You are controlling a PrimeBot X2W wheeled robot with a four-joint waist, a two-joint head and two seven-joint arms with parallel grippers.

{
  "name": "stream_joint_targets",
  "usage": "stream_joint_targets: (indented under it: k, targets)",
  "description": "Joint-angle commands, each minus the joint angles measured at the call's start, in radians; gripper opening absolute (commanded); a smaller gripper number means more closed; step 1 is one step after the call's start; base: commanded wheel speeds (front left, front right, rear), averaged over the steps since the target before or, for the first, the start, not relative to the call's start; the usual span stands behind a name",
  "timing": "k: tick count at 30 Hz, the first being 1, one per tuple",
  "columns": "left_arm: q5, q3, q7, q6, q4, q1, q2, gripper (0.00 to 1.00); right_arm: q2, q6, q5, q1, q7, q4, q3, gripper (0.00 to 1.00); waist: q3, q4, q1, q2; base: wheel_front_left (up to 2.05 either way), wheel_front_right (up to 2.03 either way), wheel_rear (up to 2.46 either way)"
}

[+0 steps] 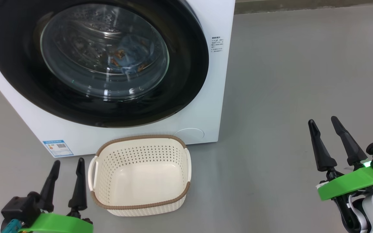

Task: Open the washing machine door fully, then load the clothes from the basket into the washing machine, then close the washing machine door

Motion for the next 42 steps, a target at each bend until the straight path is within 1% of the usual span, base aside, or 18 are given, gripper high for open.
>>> stream_joint_targets:
  k: [1,16,42]
  targets:
    - [-0.010,0.029,-0.005,0.006,-0.027,-0.008,0.025,1.00,-0.014,-0.003,-0.021,0.011,-0.005,-0.028,0.009,1.00,-0.002,0.004,0.0000,-0.0001,0.00,0.00,0.00]
    - [-0.014,0.025,-0.006,0.016,-0.030,-0.001,0.029,1.00,-0.013,-0.003,-0.023,0.017,-0.005,-0.015,0.006,1.00,-0.011,0.013,0.0000,-0.0001,0.00,0.00,0.00]
    - [-0.033,0.023,-0.006,0.021,-0.038,-0.006,0.038,1.00,0.003,-0.003,-0.028,0.014,-0.005,-0.002,-0.002,1.00,0.006,0.014,0.0000,-0.0001,0.00,0.00,0.00]
